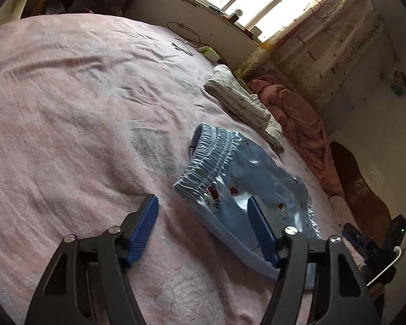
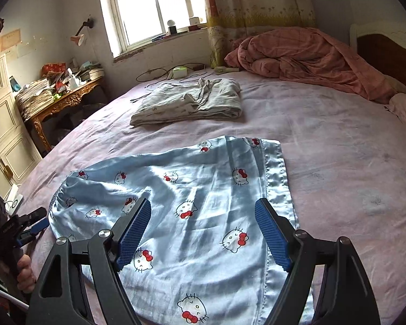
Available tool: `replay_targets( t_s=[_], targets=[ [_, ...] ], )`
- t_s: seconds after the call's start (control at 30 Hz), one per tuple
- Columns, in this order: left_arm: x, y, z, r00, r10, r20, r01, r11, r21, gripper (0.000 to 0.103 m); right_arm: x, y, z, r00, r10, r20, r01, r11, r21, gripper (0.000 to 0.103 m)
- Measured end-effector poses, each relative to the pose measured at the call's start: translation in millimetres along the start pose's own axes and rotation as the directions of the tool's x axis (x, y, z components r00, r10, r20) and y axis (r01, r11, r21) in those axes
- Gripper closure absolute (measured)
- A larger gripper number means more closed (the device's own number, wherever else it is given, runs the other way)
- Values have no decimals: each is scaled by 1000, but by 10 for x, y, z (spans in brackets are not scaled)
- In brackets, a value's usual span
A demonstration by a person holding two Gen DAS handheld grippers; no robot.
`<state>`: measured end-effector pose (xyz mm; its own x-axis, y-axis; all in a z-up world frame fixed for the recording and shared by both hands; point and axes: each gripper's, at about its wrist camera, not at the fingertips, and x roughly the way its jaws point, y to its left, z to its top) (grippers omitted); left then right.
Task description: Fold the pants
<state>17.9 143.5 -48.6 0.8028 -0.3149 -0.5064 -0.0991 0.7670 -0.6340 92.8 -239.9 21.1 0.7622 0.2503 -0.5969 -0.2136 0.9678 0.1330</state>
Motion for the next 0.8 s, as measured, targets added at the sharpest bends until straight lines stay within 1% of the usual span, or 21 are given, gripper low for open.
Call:
replay_targets(
  t_s=[0.03, 0.07, 0.1, 0.17, 0.23, 0.3, 0.33, 0.37, 0.4, 0.43, 0.47, 0.5, 0.53, 0.6, 0.63, 0.73, 0.8],
  targets=[
    [7, 1, 4, 1000, -21, -3, 21, 1000, -18, 47, 24, 14, -11, 1000, -2, -8, 2, 1000, -6, 23],
    [16, 9, 16, 999, -38, -8, 38, 999, -36, 49, 46, 21, -20, 1000, -2, -14, 2, 1000, -9, 23],
    [42, 13, 35, 999, -32, -16, 31, 999, -45, 50, 64, 28, -27, 1000, 0, -20, 0, 1000, -11, 23],
    [143, -6, 55, 998, 43, -48, -45, 998, -42, 50, 85, 47, -44, 1000, 5, -27, -5, 1000, -14, 23],
    [209, -3, 73, 995, 83, -55, -86, 994, -61, 51, 91, 58, -54, 1000, 5, -29, -6, 1000, -21, 23],
    [232, -19, 113, 996, 75, -49, -79, 994, -78, 51, 82, 71, -59, 1000, 0, -25, -1, 1000, -29, 23],
    [253, -27, 129, 997, 63, -51, -68, 994, -88, 53, 74, 70, -57, 1000, -3, -21, 2, 999, -32, 23],
    [292, -29, 154, 997, 48, -61, -54, 994, -97, 58, 64, 63, -53, 1000, -6, -16, 6, 999, -32, 23],
    [326, -36, 164, 996, 42, -74, -50, 994, -101, 72, 54, 47, -41, 1000, -10, -12, 10, 999, -31, 23],
    [363, -49, 174, 994, 54, -91, -63, 993, -96, 85, 46, 28, -29, 1000, -15, -7, 15, 1000, -26, 23],
    [370, -59, 182, 993, 77, -88, -85, 992, -89, 87, 40, 1, -18, 1000, -21, -5, 21, 1000, -20, 23],
    [340, -60, 180, 995, 73, -69, -79, 992, -96, 91, 36, -34, -7, 1000, -26, -3, 26, 1000, -10, 23],
    [304, -69, 184, 997, 62, -51, -67, 993, -98, 92, 30, -75, 4, 1000, -30, -2, 30, 1000, 2, 23],
    [233, -134, 207, 999, 39, -11, -40, 997, -66, 94, 19, -159, 26, 999, -37, -2, 37, 999, 29, 23],
    [209, -194, 217, 999, 46, -1, -46, 998, -33, 94, 14, -200, 42, 999, -38, -3, 38, 998, 41, 23],
    [188, -435, 231, 994, 108, 30, -110, 990, 84, 95, 19, -294, 74, 999, -38, -18, 39, 997, 73, 23],
    [193, -579, 220, 990, 134, 46, -139, 981, 134, 95, 48, -318, 76, 998, -53, -43, 56, 996, 71, 23]
  ],
)
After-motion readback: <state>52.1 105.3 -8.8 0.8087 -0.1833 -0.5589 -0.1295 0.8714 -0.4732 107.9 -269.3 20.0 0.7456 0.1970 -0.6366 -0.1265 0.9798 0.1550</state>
